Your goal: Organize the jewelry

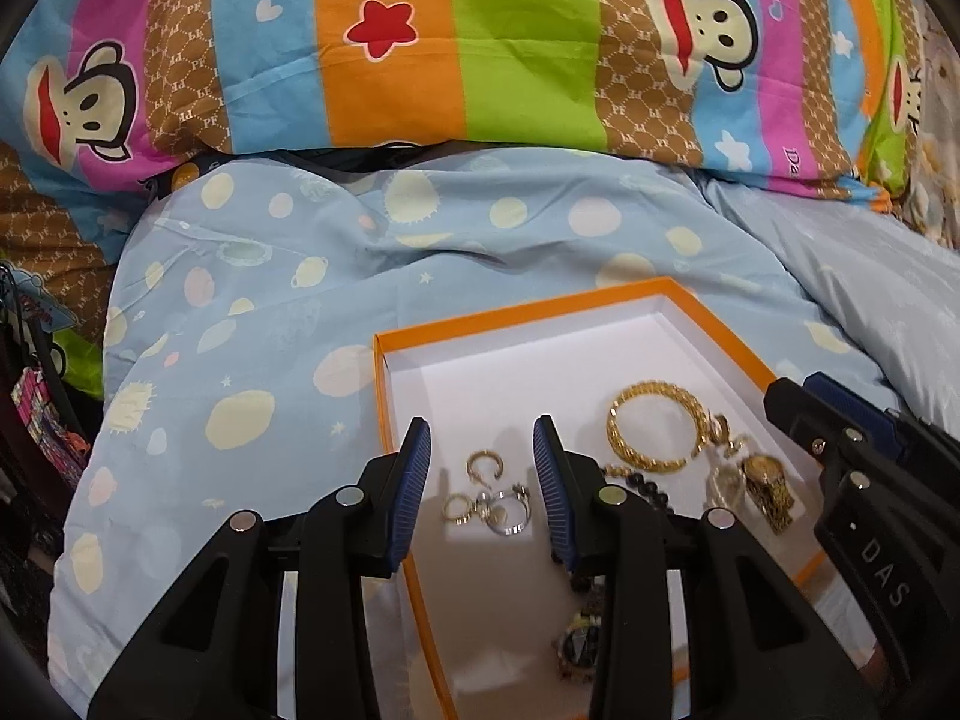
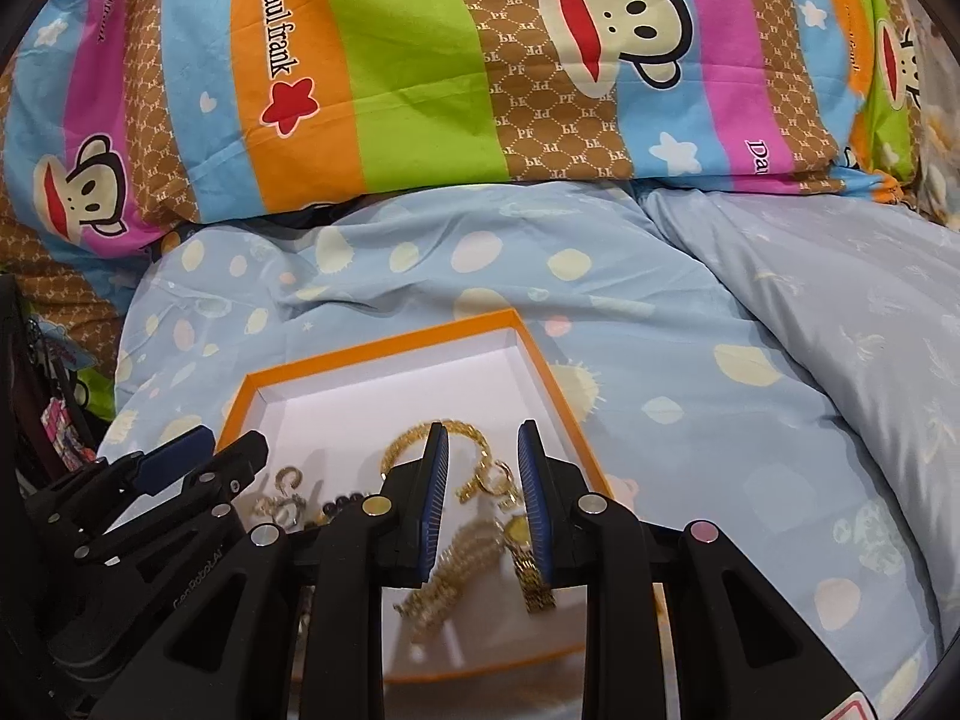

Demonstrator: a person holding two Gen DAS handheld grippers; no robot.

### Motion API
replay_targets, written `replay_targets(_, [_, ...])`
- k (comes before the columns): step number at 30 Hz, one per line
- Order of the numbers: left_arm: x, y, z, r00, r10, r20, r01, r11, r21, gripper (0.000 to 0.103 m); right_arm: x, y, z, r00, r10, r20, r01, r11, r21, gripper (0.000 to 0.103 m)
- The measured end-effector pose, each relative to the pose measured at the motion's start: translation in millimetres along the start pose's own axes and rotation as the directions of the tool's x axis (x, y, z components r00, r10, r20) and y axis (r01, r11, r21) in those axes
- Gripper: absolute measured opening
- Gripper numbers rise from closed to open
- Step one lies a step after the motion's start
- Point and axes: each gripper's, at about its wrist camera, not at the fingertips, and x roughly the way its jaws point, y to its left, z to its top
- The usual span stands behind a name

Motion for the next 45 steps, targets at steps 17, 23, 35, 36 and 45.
replay_targets(17, [-55,35,-59,0.997,0.023,-0.074,-0.025,0.999,-0.037,0.041,-79,3,-58,0.999,0.019,-0.051,-0.018,1.0,0.003,0.024])
replay_targets(23, [-89,41,-77,0.999,0.033,-0.035,-0.035,0.996,-0.079,0.041,-115,13,-90,0.999,0.0,-0.042,-0.001,1.0,-0.024,0.032])
replay_targets(35, [-122,31,-96,0.998,0.05,0.043,-0.046,0.994,-0.099,0.058,-124,15,-107,0.999,-0.03,-0.015,0.03,0.999,-0.028,0.048])
replay_targets(36, [-119,29,-95,0.998,0.056,0.038,-0.053,0.995,-0.089,0.058,-124,14,-106,0.999,-0.034,-0.014,0.034,0.999,-0.027,0.048])
replay_targets(45, [-95,13,-76,0.997,0.067,0.025,-0.066,0.997,-0.034,0.058,-112,28,-71,0.999,-0.053,0.012,0.054,0.995,-0.089,0.055])
